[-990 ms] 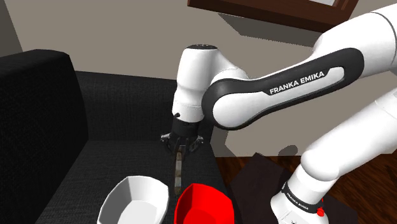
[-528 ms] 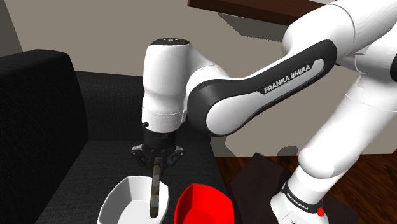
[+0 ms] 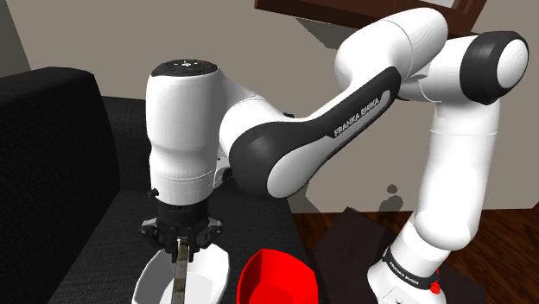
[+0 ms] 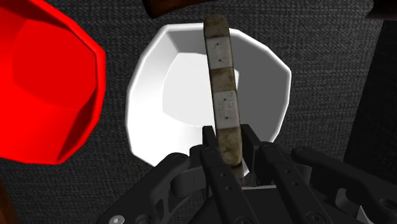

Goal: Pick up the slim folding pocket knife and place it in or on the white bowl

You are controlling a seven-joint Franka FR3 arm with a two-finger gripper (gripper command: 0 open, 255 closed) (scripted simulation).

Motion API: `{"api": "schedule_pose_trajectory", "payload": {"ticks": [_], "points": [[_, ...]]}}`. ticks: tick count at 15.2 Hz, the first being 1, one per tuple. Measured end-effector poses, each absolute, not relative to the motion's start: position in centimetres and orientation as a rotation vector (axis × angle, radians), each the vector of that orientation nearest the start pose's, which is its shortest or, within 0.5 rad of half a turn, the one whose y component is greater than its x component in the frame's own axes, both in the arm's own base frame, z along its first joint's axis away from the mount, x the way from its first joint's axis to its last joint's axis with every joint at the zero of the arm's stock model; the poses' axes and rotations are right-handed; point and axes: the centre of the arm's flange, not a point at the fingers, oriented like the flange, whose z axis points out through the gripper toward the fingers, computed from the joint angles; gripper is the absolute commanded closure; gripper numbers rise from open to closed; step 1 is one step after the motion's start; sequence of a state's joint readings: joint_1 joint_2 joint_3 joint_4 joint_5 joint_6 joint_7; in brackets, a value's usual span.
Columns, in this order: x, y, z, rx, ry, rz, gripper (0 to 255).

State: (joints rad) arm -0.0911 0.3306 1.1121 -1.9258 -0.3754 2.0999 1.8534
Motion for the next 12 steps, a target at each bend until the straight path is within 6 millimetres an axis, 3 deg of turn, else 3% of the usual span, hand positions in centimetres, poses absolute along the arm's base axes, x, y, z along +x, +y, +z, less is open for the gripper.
{"api": "schedule_pose_trajectory", "payload": {"ticks": [12], "points": [[35.8,48.0,35.0,-2.921,1.026,-0.061,255]]}}
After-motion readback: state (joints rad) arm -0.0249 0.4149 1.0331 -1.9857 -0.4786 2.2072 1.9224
